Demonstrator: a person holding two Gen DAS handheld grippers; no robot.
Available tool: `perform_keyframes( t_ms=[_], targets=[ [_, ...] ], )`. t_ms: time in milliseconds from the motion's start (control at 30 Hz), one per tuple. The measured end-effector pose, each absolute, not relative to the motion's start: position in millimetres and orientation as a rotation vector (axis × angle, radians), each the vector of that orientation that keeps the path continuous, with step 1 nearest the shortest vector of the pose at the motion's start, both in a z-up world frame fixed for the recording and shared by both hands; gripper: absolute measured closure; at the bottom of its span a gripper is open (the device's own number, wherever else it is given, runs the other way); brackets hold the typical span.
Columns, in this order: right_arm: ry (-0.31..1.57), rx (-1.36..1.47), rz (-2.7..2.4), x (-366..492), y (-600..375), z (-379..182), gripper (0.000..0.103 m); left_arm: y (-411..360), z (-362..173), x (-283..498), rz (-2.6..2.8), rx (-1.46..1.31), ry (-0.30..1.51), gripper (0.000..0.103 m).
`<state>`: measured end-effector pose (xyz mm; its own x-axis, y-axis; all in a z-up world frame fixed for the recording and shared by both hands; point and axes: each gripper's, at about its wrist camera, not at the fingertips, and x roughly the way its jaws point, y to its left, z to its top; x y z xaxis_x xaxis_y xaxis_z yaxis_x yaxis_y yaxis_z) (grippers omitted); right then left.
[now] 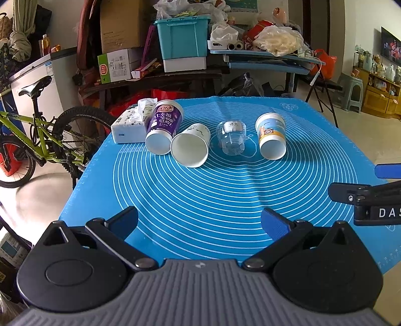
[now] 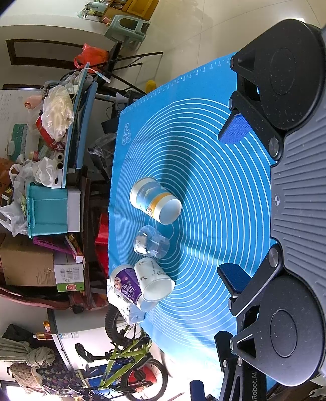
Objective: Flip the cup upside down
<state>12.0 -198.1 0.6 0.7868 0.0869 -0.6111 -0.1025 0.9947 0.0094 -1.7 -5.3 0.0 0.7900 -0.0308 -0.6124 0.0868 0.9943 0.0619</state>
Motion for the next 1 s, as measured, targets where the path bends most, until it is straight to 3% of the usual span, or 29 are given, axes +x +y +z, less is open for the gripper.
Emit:
perform_keyframes(
  t_ms=[1000],
  targets=[
    [0.662, -0.029, 0.101, 10.7, -196.7, -0.3, 0.000, -4.7, -0.6, -1.3, -0.068, 0.095, 0.656, 0.001]
  ],
)
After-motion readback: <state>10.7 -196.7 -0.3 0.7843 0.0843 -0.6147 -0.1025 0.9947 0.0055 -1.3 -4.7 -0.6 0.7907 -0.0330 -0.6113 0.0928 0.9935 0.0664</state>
